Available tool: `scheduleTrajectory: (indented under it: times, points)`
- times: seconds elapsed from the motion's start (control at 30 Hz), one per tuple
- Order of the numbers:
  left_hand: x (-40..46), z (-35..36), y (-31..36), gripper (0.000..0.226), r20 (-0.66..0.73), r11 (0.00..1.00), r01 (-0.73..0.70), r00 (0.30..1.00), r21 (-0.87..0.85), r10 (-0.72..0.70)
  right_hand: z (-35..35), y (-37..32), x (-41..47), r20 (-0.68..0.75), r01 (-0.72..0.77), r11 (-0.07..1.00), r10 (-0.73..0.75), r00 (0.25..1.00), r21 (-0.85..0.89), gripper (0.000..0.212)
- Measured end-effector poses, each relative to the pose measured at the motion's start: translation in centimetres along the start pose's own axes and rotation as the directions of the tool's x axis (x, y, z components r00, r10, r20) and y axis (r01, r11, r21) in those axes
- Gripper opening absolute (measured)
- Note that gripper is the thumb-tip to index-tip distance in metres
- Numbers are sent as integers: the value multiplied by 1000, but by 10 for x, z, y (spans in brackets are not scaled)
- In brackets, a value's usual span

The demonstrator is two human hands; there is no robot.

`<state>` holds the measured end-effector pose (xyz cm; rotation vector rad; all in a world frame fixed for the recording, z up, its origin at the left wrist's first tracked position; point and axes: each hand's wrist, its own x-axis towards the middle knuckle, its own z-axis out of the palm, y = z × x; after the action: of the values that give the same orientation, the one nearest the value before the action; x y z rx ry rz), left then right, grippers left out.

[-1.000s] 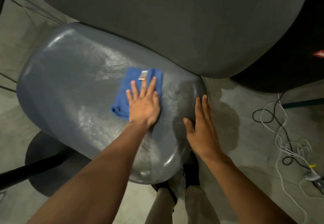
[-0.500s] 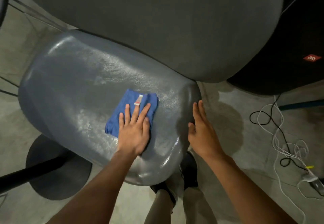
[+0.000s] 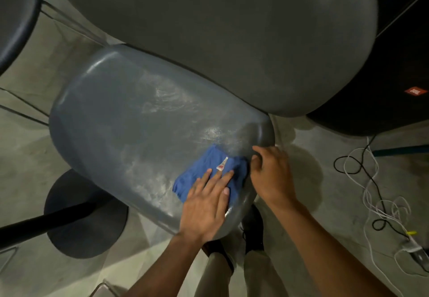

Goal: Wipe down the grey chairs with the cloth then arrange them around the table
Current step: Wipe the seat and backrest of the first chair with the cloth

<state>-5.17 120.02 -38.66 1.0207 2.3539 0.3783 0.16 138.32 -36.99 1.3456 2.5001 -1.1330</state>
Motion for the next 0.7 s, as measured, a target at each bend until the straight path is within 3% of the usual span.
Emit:
scheduleTrajectory:
  times: [0.07,0.13,0.33,0.57,0.7]
  points:
    - [6,-16,0,45,-133,998,-4,991,-69,-5,7,-13,-7,93,2,996,6,996,-86,36]
    - [24,-24,-4,43,-190,1000,-2,982,-29,-4,14,-24,-10,143,-14,989,36,989,-149,39]
    - [71,-25,-9,55,140,982,-85,988,167,61,19,-27,-7,133,-82,988,99,986,-131,34]
    - [67,-33,-24,45,66,951,4,997,309,-26,11,-22,-16,210,-67,981,105,972,-180,24]
    - [50,-41,-36,39,48,957,163,983,241,-179,10,-30,-28,226,-56,994,76,971,-94,15]
